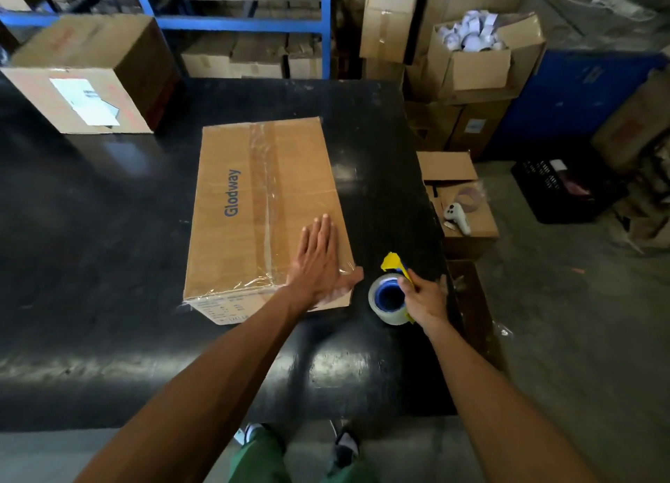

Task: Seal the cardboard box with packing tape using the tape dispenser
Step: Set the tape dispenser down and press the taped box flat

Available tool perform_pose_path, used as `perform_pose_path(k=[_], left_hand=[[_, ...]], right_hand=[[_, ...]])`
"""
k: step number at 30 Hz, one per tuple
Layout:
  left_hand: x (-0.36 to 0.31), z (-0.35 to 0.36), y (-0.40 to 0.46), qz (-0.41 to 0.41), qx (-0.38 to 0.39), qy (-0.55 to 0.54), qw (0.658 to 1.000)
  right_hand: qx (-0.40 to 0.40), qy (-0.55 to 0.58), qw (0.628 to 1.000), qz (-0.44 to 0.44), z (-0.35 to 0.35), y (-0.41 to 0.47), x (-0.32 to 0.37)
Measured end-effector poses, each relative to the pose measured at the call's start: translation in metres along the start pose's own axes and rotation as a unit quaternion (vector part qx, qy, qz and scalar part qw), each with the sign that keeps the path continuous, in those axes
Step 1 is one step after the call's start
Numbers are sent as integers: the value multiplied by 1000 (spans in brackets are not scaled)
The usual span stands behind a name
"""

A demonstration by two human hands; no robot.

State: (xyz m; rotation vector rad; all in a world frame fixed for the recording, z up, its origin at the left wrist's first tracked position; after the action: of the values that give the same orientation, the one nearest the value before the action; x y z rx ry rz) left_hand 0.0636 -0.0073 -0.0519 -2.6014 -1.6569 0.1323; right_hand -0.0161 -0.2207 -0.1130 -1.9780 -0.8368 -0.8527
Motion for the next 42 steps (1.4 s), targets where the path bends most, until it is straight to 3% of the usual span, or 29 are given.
perform_pose_path(k=[7, 11, 14, 16, 19, 22, 24, 27, 30, 33, 36, 42], left_hand=[[-3, -3, -3, -5, -23, 27, 999], [-4, -8, -6, -19, -35, 34, 999], [2, -20, -17, -119, -71, 20, 990], [8, -19, -29, -201, -51, -2, 978], [16, -12, -45, -263, 5, -19, 965], [30, -6, -51, -247, 31, -21, 968], [47, -3, -53, -216, 52, -12, 975], [78, -7, -53, -138, 87, 3, 987], [107, -13, -55, -86, 151, 10, 985], [132, -16, -58, -120, 229, 30, 966], [149, -14, -61, -166, 251, 25, 953], [212, -12, -67, -165, 213, 35, 962]], right_hand=[[-25, -56, 998, 7, -8, -1, -23], [-14, -149, 989, 5, -1, 6, 10], [4, -134, 988, -76, 11, 11, 80], [47, -141, 976, -157, 30, 15, 131], [123, -212, 931, -271, 74, 15, 188], [190, -357, 837, -368, 124, 4, 196], [192, -416, 801, -385, 145, -2, 182], [133, -433, 814, -363, 158, -10, 174], [93, -456, 805, -367, 165, -24, 181], [102, -437, 781, -433, 164, -42, 205], [97, -407, 797, -436, 151, -34, 227], [139, -455, 835, -277, 162, -11, 188]])
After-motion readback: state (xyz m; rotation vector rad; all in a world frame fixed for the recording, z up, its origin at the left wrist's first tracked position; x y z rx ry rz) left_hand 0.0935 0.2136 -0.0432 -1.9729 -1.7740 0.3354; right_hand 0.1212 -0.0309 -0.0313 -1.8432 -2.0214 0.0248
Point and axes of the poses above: each hand's wrist, its own y-axis towards the middle knuckle, its own z-axis out of the palm, x = y × z, the point moved 8 cm from there along y, towards the middle knuckle, and after that the axes turned 8 degrees about y, right-handed, at the moved point
